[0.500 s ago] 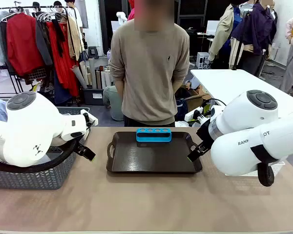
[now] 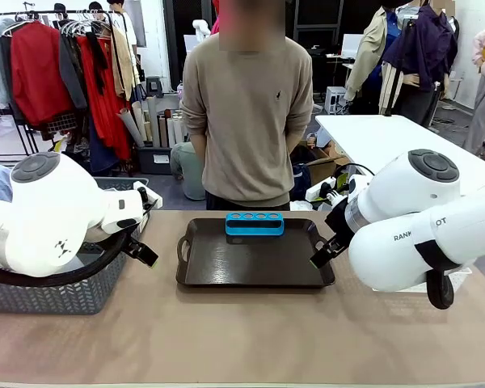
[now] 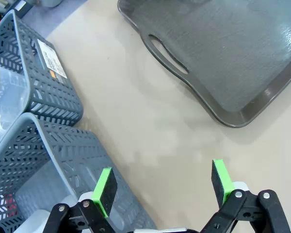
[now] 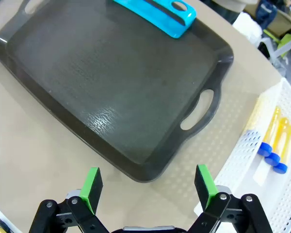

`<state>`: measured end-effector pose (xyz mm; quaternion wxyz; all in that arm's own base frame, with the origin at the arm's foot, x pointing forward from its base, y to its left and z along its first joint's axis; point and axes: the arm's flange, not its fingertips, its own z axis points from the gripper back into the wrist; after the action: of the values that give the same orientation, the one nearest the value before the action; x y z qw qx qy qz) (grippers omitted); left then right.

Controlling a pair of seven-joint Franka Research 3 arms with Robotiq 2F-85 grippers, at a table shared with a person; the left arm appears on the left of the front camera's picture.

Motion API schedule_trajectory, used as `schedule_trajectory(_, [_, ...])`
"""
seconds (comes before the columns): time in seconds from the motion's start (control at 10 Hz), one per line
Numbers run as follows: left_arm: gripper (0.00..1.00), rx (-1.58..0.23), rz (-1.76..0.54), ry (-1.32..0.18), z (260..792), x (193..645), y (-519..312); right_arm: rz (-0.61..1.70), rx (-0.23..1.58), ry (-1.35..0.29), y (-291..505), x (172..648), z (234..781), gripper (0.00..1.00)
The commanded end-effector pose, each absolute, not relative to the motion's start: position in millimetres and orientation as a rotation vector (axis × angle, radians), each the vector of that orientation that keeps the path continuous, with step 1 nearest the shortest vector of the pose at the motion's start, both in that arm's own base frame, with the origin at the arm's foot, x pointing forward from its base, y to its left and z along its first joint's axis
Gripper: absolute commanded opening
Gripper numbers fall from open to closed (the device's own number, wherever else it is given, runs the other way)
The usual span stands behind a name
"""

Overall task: Prepare the laboratory tools.
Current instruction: Pick up one Large Measuring Cup and place it on the Handle tray.

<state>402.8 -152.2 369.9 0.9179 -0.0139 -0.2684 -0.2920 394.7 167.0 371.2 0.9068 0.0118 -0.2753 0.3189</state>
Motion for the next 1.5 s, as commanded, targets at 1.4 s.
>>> schedule_trajectory(1.4, [1.0, -0.067, -0.689, -0.51, 392, 400, -159, 0.708, -0.156, -0.518, 166, 380, 382, 1.0])
